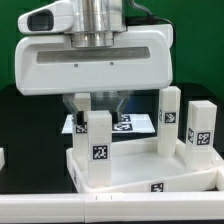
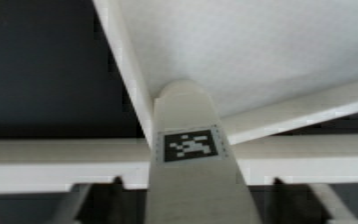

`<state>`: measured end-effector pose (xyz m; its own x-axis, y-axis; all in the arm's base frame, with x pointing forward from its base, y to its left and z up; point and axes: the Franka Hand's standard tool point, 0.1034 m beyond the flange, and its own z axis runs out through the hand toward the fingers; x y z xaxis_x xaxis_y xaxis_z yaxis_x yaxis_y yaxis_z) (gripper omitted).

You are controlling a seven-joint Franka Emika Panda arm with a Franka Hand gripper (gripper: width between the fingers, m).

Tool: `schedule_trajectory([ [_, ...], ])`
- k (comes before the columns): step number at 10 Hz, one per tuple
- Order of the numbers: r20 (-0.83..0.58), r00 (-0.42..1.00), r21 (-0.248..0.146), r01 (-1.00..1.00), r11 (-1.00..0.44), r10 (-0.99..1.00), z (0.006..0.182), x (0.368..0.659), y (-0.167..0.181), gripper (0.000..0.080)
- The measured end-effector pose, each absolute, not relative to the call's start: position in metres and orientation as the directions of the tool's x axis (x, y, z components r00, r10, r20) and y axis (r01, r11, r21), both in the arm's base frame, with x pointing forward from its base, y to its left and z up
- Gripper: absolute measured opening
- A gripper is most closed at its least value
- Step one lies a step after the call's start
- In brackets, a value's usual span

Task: Assemble desk

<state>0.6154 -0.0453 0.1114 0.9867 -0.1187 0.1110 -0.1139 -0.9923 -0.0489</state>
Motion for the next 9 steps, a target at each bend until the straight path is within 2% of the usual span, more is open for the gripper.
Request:
schedule_trajectory([
  [1,0.108,0.978,-0.056,-0.174,-0.983,-0.179,0.1116,0.6156,-0.0452,0.0285],
  [2,0.106,0.968,-0.061,-0.224,-0.973,-0.229,0.1118,0.6158,-0.0452,0.0285],
  [4,0.095,0.876,-0.078,-0.467,-0.881,-0.473,0.1127,0.6171,-0.0392,0.0285],
  [9,0.095,0.876,-0.078,-0.467,-0.881,-0.473,0.1127,0.6171,-0.0392,0.0285],
])
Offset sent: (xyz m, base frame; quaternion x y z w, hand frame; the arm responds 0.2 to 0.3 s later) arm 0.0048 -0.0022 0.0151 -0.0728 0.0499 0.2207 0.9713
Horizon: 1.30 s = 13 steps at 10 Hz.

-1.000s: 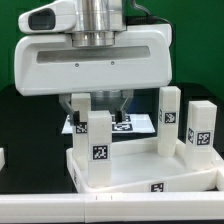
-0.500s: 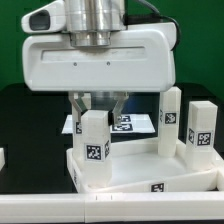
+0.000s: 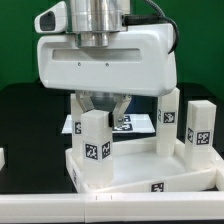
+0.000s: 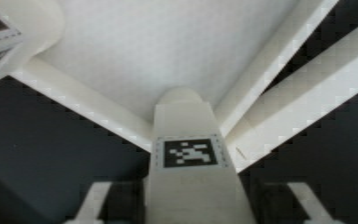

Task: Assemble desk

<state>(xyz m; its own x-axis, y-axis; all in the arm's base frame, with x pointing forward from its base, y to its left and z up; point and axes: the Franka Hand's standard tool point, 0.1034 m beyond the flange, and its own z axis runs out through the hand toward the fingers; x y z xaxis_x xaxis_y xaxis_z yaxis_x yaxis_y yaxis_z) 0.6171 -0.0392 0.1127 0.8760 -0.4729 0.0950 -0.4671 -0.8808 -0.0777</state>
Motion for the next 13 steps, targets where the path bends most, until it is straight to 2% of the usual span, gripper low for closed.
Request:
schedule_trajectory([
  [5,0.095,0.876,-0.078,-0.467,-0.881,-0.473,0.113,0.617,-0.039,0.0285],
  [7,0.039,0.645,-0.098,-0.758,-0.645,-0.763,0.112,0.616,-0.034,0.0285],
  [8,0.027,0.578,-0.101,-0.81,-0.577,-0.816,0.115,0.619,-0.035,0.0285],
  [11,-0.08,0.069,-0.08,-0.995,-0.063,-0.994,0.112,0.614,-0.028,0.0285],
  [13,-0.081,0.005,-0.076,-0.997,0.001,-0.997,0.112,0.616,-0.028,0.0285],
])
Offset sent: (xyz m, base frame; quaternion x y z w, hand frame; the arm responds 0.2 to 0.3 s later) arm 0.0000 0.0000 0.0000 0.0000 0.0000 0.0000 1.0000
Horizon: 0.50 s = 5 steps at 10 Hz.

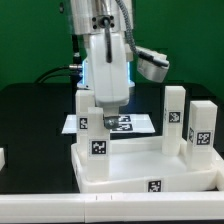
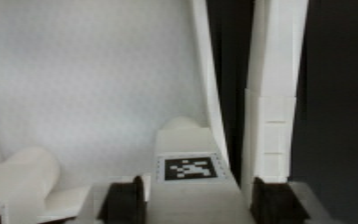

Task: Assemble desk

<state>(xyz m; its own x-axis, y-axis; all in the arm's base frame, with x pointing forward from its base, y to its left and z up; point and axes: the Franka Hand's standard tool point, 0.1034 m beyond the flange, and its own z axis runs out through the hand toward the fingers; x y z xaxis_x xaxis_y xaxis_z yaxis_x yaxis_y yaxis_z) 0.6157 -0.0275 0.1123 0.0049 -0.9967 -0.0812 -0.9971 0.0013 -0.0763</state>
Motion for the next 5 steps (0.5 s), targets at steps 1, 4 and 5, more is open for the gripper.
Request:
schedule_trajectory([
  [1,-0.091,-0.088,-0.069,-0.993,0.095,-0.992,0.1115,0.6153,-0.0303,0.0285],
  [4,-0.132,-0.367,-0.044,-0.926,0.375,-0.921,0.114,0.6176,-0.0331,0.0285],
  [5,-0.149,-0.478,-0.046,-0.871,0.489,-0.865,0.1135,0.6185,-0.0395,0.0286],
])
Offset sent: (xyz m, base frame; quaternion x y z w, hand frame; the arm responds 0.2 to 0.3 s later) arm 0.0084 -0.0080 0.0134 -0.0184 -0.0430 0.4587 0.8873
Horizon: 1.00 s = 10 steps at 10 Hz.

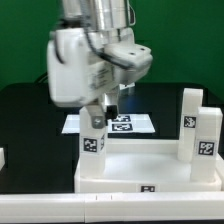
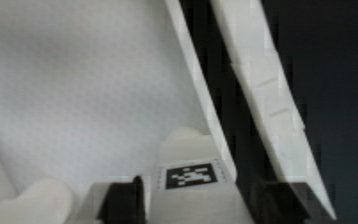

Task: Assemble desk

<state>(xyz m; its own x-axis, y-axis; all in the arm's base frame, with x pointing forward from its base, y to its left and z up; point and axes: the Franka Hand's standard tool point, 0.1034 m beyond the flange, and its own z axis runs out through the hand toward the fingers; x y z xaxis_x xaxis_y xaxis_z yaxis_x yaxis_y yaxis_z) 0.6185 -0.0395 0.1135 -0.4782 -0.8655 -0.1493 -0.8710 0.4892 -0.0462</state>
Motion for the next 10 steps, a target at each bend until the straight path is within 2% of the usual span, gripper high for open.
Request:
schedule_trajectory([
  [1,-0.171,-0.611,-0.052,-0.778,0.626,-0.773,0.112,0.62,-0.042,0.0288],
  [2,-0.177,-0.683,-0.03,-0.716,0.697,-0.709,0.106,0.615,-0.036,0.0273],
  [3,-0.176,-0.696,-0.016,-0.705,0.709,-0.696,0.102,0.611,-0.032,0.0273],
  [4,-0.177,-0.684,-0.019,-0.717,0.697,-0.708,0.103,0.611,-0.032,0.0273],
  [5,-0.179,-0.679,-0.021,-0.721,0.692,-0.712,0.104,0.611,-0.029,0.0365],
  [6,-0.185,-0.669,-0.021,-0.73,0.683,-0.72,0.108,0.61,-0.022,0.0501],
  [7,-0.201,-0.652,-0.026,-0.742,0.67,-0.731,0.119,0.612,-0.017,0.0501],
  [8,-0.226,-0.636,-0.031,-0.753,0.658,-0.738,0.137,0.614,-0.011,0.0622],
  [9,-0.242,-0.626,-0.036,-0.758,0.652,-0.741,0.148,0.617,-0.008,0.0642],
  [10,-0.242,-0.623,-0.035,-0.76,0.649,-0.744,0.147,0.617,-0.006,0.0642],
])
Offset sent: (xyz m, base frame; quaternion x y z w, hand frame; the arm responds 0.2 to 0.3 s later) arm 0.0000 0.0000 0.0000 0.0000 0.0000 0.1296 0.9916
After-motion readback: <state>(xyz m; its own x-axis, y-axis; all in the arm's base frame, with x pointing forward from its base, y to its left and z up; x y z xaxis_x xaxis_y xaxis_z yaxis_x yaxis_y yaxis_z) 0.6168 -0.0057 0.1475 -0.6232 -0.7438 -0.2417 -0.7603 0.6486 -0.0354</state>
